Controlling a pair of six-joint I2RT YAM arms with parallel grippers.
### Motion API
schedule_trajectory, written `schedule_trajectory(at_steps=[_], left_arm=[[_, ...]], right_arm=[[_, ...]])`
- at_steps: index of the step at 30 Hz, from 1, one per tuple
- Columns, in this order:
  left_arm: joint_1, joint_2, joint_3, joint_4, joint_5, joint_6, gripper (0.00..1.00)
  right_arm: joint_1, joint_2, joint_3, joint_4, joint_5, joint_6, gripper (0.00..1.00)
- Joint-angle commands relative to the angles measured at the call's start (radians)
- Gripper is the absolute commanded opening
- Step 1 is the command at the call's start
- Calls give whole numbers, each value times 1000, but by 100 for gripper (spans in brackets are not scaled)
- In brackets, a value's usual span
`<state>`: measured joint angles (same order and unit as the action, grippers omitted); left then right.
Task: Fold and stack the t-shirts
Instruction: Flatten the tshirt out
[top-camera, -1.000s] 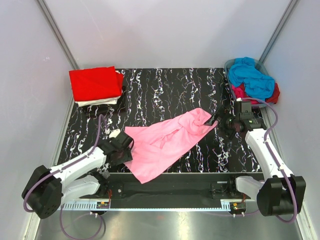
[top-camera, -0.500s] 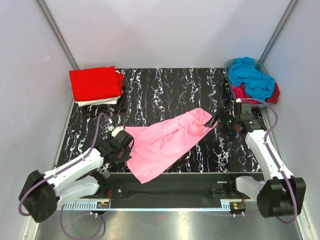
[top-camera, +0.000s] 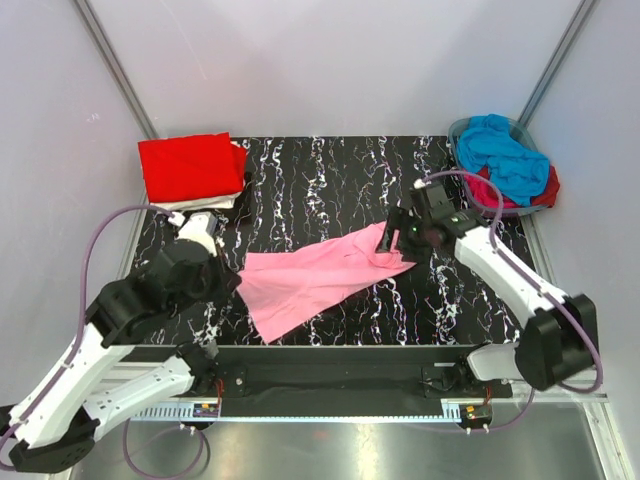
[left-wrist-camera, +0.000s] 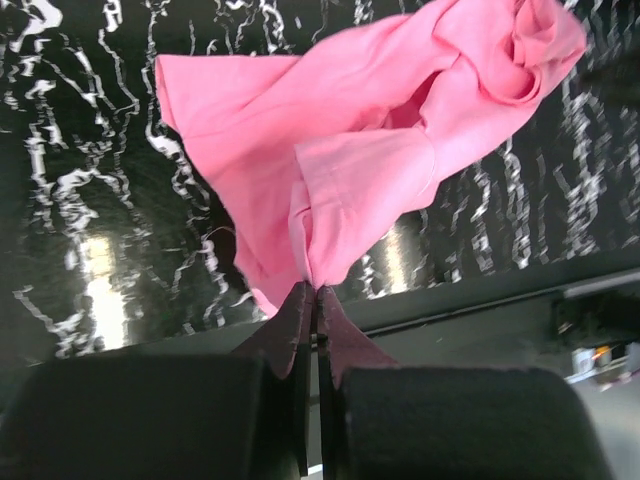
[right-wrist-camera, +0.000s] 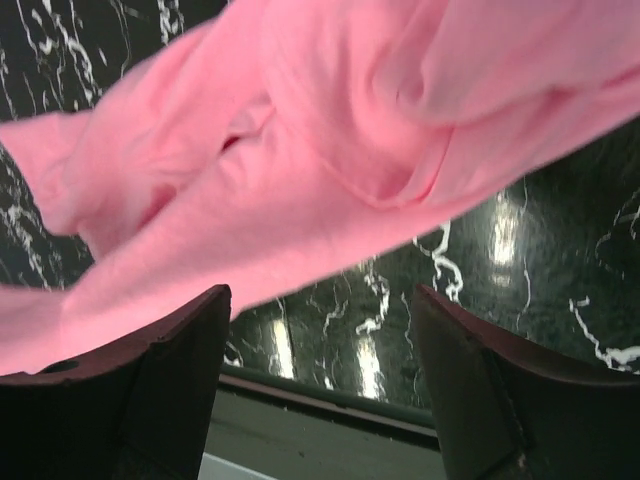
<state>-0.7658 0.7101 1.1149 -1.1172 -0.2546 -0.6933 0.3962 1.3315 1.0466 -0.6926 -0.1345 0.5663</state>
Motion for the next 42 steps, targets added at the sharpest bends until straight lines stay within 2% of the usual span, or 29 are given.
schedule_trajectory(at_steps=[1,3,6,9,13,18,24,34,37,38,42], left_arm=[[-4,-55,-1,-43,31,161,0],[-4,-104,-41,-6,93,208,0],[-4,-161,-122,45,156,235,0],[-3,-182,-197,60,143,224,0],[-3,-181,-196,68,163,230,1],[-3,-178,-201,69,164,235,1],[-3,-175,-202,71,167,235,2],[-3,-176,-204,74,172,235,2],[-3,-178,-202,74,170,235,3],[-3,-179,-204,74,170,235,3],[-1,-175,-204,74,170,236,3]], right_arm=[[24,117,146,16,76,-22,80],[39,193,212,-7,96,-52,81],[70,366,398,-60,130,-101,84],[104,512,492,-107,171,-134,82],[145,661,627,-162,245,-160,77],[182,739,691,-174,276,-160,62],[217,819,730,-199,320,-160,53],[233,880,759,-220,354,-167,46],[234,897,774,-228,361,-177,33],[234,899,779,-229,366,-175,25],[234,867,782,-240,386,-178,9]])
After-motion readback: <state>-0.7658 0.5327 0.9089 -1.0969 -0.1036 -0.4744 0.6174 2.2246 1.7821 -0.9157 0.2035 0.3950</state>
